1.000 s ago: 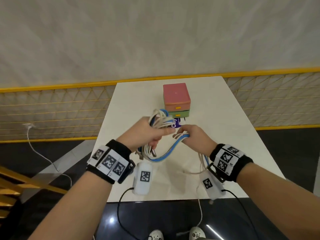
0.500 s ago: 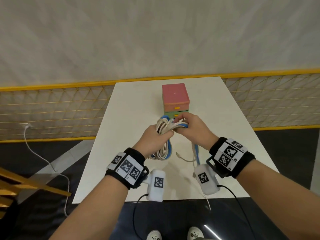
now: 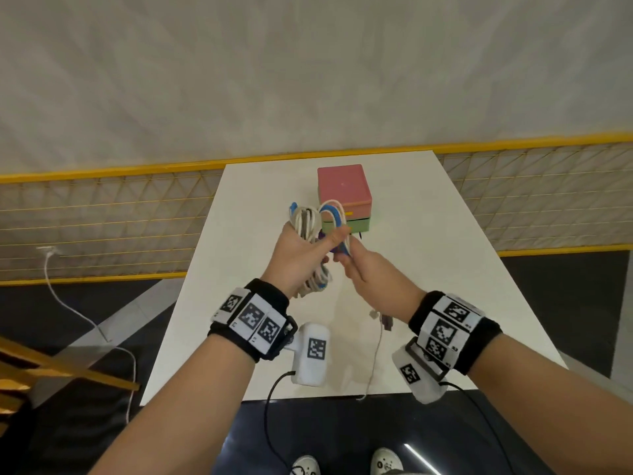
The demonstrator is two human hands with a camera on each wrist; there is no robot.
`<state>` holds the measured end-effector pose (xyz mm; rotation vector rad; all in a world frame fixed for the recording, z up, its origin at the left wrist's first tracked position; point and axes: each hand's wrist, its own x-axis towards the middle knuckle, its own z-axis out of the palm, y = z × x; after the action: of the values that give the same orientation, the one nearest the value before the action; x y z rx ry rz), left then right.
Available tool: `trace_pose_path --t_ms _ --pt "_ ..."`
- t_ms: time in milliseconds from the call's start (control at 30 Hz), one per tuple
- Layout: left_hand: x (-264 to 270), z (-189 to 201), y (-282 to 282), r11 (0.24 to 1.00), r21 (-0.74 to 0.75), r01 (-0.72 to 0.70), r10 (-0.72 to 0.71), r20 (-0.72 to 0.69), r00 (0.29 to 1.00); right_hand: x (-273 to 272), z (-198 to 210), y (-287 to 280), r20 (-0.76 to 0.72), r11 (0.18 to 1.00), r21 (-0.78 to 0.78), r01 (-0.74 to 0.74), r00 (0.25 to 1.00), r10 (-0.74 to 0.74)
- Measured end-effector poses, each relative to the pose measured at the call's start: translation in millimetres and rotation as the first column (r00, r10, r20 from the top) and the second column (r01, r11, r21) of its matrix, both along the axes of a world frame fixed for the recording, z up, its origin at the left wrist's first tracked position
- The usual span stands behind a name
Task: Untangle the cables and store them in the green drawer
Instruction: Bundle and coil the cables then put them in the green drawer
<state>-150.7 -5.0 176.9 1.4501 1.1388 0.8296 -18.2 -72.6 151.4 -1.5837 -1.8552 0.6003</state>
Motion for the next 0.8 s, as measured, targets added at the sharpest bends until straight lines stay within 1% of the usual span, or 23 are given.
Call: trace_pose_path --t_ms 67,100,133,233,300,433,500,533,567,600,667,733,800 --pt "7 -1 -3 0.999 -0.05 0.016 -0.017 -0.019 1.0 -8 4 4 0.153 0.998 0.001 -0.06 0.986 0.059" --pt "10 -1 -5 0.998 -0.066 -0.004 0.005 0.01 1.0 -10 6 5 0.188 0.997 0.005 -0.076 0.979 0.073" --pt "11 -2 -6 0.997 -0.07 -0.042 0.047 0.062 0.997 -12 8 6 0.188 0.997 0.009 -0.077 0.979 0.074" --pt "9 -3 -3 0.975 -0.074 -0.208 0.218 0.175 0.96 -12 11 8 0.108 0.996 0.02 -0.086 0.991 0.083" --pt "7 -1 0 0.96 -0.08 -0.267 0.279 0.239 0.93 -11 8 8 0.055 0.995 0.041 -0.086 0.995 0.083" --pt "3 17 9 0.963 -0.073 -0.258 0.267 0.35 0.898 -6 -9 1 -0.131 0.991 0.062 -0.117 0.984 0.124" --pt "-4 23 14 0.964 -0.099 -0.247 0.266 0.38 0.886 0 -20 -2 -0.218 0.996 0.035 -0.084 0.972 0.09" --pt "-8 24 16 0.965 -0.116 -0.237 0.264 0.392 0.881 4 -24 0 -0.234 0.998 0.01 -0.064 0.97 0.064" --pt "-11 24 18 0.968 -0.127 -0.217 0.25 0.395 0.884 8 -26 2 -0.203 0.998 -0.021 -0.054 0.978 0.049" --pt "-13 24 17 0.975 -0.127 -0.182 0.217 0.376 0.901 13 -28 5 -0.125 0.997 -0.039 -0.064 0.99 0.059" --pt "-17 21 15 0.995 -0.087 -0.056 0.079 0.288 0.954 21 -28 14 0.074 0.995 -0.029 -0.098 0.992 0.1" --pt "-18 21 11 0.993 -0.061 0.1 -0.086 0.192 0.978 28 -25 26 0.246 0.993 0.047 -0.112 0.964 0.097" --pt "-18 22 8 0.975 -0.062 0.214 -0.211 0.055 0.976 30 -17 36 0.39 0.991 0.103 -0.087 0.92 0.04"
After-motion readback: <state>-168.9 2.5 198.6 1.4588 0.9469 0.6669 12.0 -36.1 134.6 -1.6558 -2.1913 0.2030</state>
